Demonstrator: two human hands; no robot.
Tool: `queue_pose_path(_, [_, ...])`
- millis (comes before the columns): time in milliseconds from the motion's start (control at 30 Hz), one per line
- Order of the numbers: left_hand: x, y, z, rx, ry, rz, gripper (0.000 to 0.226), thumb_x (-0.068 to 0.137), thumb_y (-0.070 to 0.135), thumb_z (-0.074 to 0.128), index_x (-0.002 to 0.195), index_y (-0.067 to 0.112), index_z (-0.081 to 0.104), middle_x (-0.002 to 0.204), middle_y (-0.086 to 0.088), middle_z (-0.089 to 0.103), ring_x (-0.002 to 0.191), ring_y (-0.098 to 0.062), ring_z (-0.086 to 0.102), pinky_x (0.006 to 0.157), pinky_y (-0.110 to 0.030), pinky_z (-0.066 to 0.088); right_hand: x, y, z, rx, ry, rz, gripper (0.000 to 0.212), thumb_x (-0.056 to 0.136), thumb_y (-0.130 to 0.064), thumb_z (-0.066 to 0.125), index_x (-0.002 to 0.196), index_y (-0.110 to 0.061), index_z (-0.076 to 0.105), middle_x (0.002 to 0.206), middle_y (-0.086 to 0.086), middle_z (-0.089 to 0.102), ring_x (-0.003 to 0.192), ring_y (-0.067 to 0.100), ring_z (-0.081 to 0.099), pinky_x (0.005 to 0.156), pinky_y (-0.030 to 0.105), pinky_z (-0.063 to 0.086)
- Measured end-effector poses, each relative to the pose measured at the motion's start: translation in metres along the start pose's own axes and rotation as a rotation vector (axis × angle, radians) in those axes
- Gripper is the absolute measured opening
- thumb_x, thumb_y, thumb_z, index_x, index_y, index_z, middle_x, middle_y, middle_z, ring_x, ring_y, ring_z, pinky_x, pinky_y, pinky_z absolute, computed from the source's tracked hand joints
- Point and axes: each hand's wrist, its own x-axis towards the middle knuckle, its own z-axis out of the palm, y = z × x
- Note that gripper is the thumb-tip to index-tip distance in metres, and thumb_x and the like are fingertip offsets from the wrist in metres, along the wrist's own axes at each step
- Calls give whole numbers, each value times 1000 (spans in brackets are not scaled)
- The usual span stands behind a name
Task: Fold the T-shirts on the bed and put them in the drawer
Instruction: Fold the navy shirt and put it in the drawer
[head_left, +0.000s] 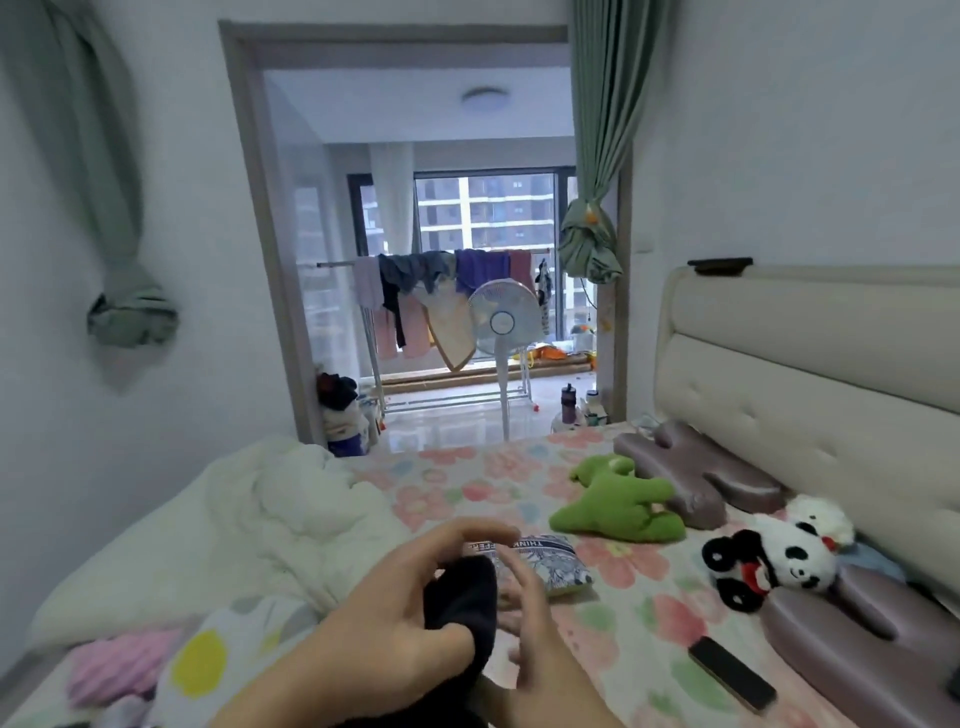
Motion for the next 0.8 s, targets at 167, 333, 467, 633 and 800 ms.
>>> queue_pose_path(167, [-7,10,-37,130,-19,48,67,56,17,47,114,49,56,80,22,59,69,-4,59,64,-7,40,14,-32,15,-150,-159,-120,55,64,-36,64,115,-57,53,109,-25,66,101,-8,59,80,12,46])
queue_pose_path(333, [-2,-12,-79,303,156,-23,57,68,10,52,110,49,51,85,6,52,63,-9,57,54,-11,41,20,-59,-17,-395,162,-107,28,74,-23,73,71,-24,44,63,-4,53,56,3,45,57,17,36])
queue_pose_path(467, [8,-36,-92,405,187,-84,45,83,3,55,108,41,52,85,5,53,66,-14,58,57,-12,44,20,-92,-43,-676,74,-141,25,77,-35,70,73,-31,46,68,-8,55,62,2,49,58,16,36])
queue_pose_path(633, [18,-45,-96,558,265,-50,39,85,8,55,106,41,53,91,14,52,80,-3,53,66,-6,40,19,-116,-81,-881,96,-75,6,86,-27,57,83,-31,55,80,-11,59,76,8,56,57,14,37])
queue_pose_path(800, [26,-31,-63,873,184,-9,59,85,28,52,139,37,29,117,8,38,96,-7,45,80,-15,38,20,-132,-81,-836,229,9,25,92,-34,48,88,-14,62,89,3,63,85,20,58,70,32,45])
